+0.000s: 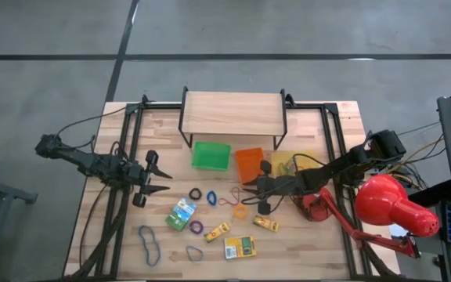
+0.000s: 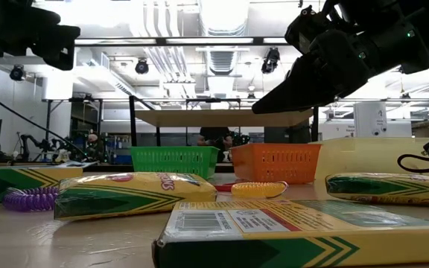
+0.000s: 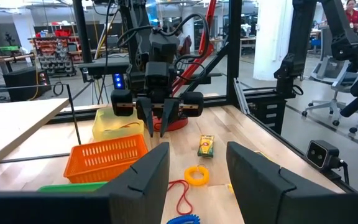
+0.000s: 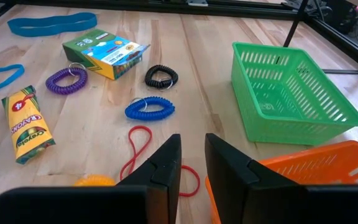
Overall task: Pick & Place Office Desk Supplies
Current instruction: Put the red rubber band into the yellow bin
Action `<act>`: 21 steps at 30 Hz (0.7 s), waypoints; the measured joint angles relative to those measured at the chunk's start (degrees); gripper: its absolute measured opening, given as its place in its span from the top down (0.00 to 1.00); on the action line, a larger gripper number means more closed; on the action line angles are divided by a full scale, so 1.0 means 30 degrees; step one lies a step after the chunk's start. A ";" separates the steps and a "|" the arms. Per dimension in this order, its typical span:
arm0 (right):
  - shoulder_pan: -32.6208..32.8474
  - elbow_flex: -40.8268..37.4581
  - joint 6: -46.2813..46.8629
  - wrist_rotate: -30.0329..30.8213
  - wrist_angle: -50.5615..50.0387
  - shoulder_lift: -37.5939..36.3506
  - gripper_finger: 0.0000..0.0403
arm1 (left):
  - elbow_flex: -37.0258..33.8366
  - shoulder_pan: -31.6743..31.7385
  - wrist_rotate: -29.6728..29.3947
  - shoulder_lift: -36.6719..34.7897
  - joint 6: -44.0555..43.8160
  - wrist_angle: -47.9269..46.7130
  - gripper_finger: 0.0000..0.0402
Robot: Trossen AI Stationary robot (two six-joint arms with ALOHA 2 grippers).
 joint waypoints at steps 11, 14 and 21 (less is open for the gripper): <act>-0.0001 0.0000 -0.0007 0.0004 0.0000 0.0000 0.83 | 0.0000 0.0000 0.0000 0.0000 0.0007 -0.0044 0.59; -0.0010 0.0000 0.0000 0.0002 0.0234 0.0000 0.83 | 0.0000 0.0000 0.0000 0.0000 0.0007 -0.0067 0.59; 0.0003 0.0000 0.3589 -0.0004 0.0182 0.0022 0.83 | 0.0000 0.0000 0.0007 0.0000 0.0066 -0.0917 0.59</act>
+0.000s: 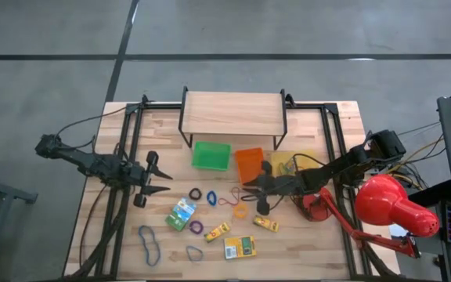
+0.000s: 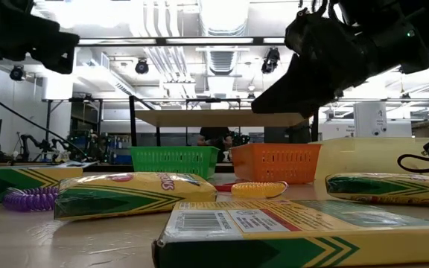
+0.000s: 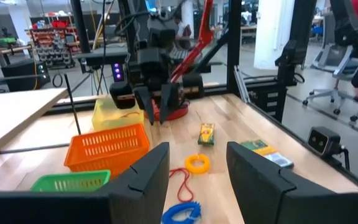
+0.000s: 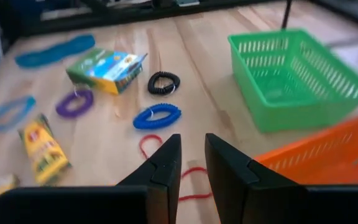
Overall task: Pick & Place Office Desk Supplies
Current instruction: Put the red rubber band into the yellow bin
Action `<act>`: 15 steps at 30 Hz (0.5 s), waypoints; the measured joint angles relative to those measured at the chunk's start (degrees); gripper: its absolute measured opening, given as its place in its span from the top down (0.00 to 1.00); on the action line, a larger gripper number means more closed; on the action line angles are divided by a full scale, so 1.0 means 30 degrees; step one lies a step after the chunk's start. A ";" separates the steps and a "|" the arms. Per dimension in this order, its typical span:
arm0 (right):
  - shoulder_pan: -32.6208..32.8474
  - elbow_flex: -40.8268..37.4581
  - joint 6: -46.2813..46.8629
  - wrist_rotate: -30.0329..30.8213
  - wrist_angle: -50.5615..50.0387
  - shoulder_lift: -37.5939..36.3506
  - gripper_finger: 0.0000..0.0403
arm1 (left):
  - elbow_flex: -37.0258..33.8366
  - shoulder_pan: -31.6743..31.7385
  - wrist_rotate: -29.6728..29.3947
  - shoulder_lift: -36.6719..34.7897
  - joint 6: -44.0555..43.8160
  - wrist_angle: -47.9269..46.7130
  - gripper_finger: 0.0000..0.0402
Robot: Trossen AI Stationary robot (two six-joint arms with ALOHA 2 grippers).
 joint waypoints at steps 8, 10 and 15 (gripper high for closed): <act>-0.0095 0.0398 -0.0907 0.0154 0.0219 0.0000 0.83 | 0.0000 0.0000 0.0000 0.0000 -0.0007 -0.1750 0.59; 0.0110 0.0911 -0.4920 0.0201 0.0118 0.0000 0.83 | 0.0000 0.0000 0.0000 0.0000 -0.0007 -0.2267 0.59; 0.0417 0.2325 -1.3524 0.0133 -0.1837 0.0051 0.83 | 0.0000 0.0000 0.0000 0.0002 -0.0015 -0.3739 0.59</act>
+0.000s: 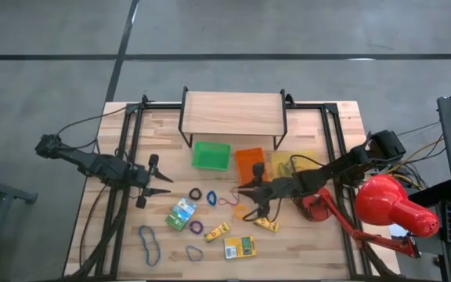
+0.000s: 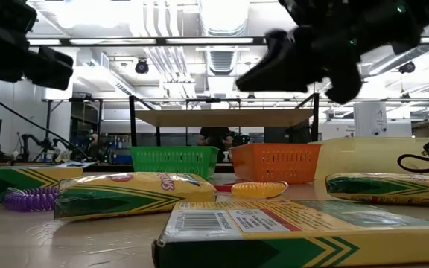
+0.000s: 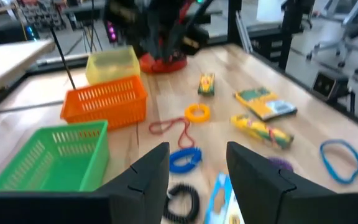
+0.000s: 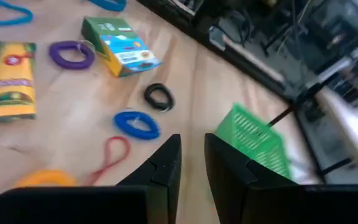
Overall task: Pick & Place Office Desk Supplies
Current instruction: Put the red rubber band into the yellow bin
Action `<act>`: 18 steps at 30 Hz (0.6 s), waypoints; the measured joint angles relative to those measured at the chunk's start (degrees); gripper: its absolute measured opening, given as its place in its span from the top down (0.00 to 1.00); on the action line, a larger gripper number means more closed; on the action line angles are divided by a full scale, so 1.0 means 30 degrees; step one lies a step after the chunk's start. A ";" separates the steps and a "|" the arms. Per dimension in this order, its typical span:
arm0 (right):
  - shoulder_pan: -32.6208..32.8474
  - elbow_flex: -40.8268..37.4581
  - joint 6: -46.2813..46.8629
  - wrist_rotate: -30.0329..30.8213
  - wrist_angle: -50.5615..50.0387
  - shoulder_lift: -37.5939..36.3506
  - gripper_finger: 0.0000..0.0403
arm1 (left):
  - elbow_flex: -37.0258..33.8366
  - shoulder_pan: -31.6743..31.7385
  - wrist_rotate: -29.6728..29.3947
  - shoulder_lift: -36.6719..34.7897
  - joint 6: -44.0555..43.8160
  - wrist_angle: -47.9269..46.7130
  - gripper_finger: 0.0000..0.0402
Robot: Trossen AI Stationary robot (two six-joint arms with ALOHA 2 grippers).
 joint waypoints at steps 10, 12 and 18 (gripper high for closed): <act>0.0073 0.3684 -0.0240 -0.1109 -0.7312 -0.0007 0.79 | 0.0000 0.0000 0.0000 0.0012 -0.0051 -0.3437 0.59; 0.0080 0.4389 -0.0230 -0.2175 -0.9201 0.0092 0.76 | 0.0000 0.0000 0.0000 0.0012 -0.0051 -0.4156 0.59; 0.0073 0.6167 -0.0493 -0.2599 -1.1389 0.1382 0.66 | 0.0000 0.0000 0.0019 0.0110 -0.0044 -0.4991 0.59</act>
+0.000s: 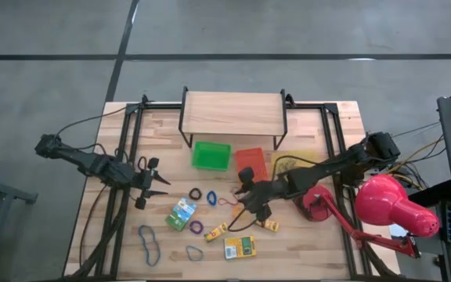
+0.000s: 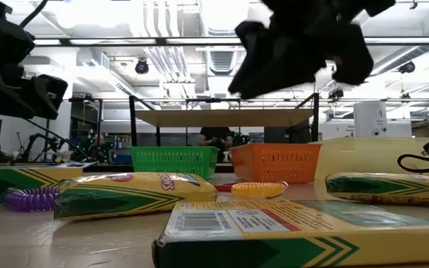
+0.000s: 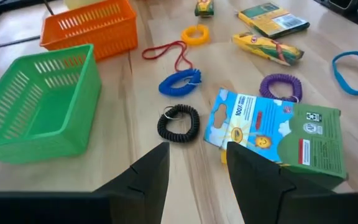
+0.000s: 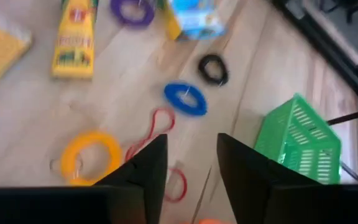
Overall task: Pick & Place Office Desk Supplies
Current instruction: Put the red rubber band into the yellow bin
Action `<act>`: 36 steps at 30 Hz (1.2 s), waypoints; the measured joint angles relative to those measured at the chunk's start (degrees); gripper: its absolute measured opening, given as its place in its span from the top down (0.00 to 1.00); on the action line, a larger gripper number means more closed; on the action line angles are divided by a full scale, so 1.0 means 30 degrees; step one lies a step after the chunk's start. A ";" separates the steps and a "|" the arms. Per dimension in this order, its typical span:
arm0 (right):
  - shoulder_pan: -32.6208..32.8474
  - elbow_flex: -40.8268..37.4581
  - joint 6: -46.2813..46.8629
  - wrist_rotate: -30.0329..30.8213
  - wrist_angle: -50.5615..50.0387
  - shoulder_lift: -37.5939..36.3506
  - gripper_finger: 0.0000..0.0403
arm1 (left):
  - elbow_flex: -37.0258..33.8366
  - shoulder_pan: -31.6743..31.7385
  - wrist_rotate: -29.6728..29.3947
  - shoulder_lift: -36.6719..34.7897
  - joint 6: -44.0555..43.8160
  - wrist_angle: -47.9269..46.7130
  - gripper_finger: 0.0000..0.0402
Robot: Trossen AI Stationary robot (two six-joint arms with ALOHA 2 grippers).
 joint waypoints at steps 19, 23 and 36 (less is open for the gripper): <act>-0.0866 0.4785 0.4811 0.1787 -0.5519 0.5022 0.60 | 0.0000 0.0000 -0.0026 0.0917 0.0051 0.0278 0.59; -0.0962 0.5483 0.7011 0.1433 -0.5564 0.4964 0.60 | 0.0000 0.0000 -0.0026 0.0922 0.0051 0.0264 0.59; -0.0838 0.7426 1.4456 -0.0938 -0.6052 0.7403 0.61 | 0.0000 0.0000 -0.0026 0.0922 0.0022 0.0271 0.59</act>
